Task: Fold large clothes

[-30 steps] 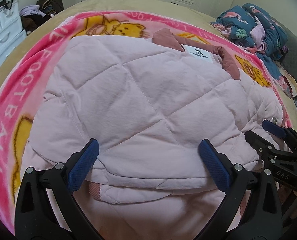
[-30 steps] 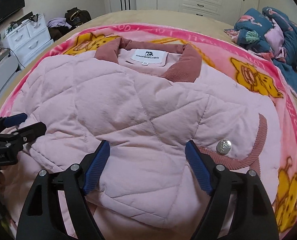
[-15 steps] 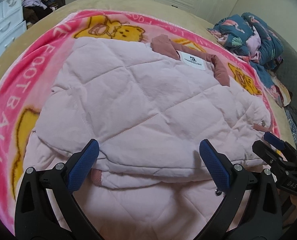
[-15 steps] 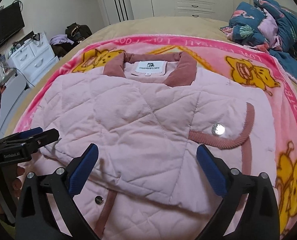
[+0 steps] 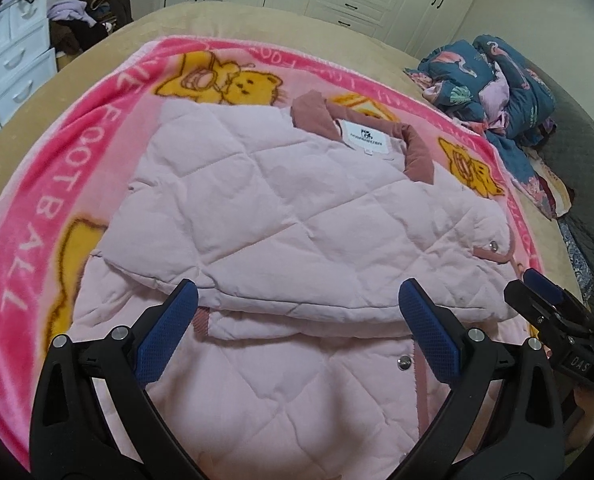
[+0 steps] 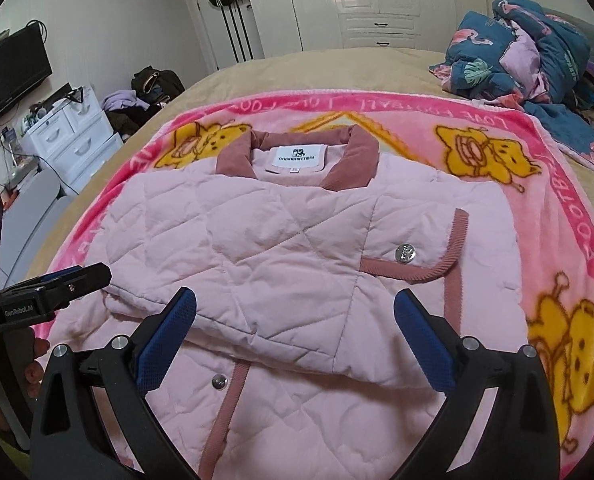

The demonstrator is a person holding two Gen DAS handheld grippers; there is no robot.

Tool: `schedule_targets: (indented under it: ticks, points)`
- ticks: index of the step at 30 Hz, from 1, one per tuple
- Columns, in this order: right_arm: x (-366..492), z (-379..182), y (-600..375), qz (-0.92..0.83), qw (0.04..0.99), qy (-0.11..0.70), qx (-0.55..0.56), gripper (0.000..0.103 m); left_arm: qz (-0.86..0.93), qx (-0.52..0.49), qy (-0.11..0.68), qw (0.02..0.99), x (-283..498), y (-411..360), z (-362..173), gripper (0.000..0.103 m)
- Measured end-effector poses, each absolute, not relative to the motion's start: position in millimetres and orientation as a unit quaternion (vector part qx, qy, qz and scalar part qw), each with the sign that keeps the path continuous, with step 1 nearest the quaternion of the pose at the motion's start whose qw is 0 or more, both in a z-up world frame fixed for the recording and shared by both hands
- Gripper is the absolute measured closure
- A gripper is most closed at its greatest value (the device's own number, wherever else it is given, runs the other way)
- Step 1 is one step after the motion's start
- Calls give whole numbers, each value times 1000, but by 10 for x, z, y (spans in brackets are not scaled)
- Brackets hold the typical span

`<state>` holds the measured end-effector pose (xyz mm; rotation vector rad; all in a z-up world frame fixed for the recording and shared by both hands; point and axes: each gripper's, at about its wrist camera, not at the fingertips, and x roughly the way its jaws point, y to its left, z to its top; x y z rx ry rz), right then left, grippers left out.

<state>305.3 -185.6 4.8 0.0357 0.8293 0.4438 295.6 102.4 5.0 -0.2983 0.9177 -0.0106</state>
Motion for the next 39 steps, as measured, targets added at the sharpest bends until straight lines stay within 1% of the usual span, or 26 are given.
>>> schedule_targets:
  ticks: [27,39]
  points:
    - [2335,789,-2199,216,920,322,48,4,-17,-123,381,916,2305,816,767,9]
    - [2032,937,-2327,217,926,304,56,4,-21,-112,362,925,1994,761,955,9]
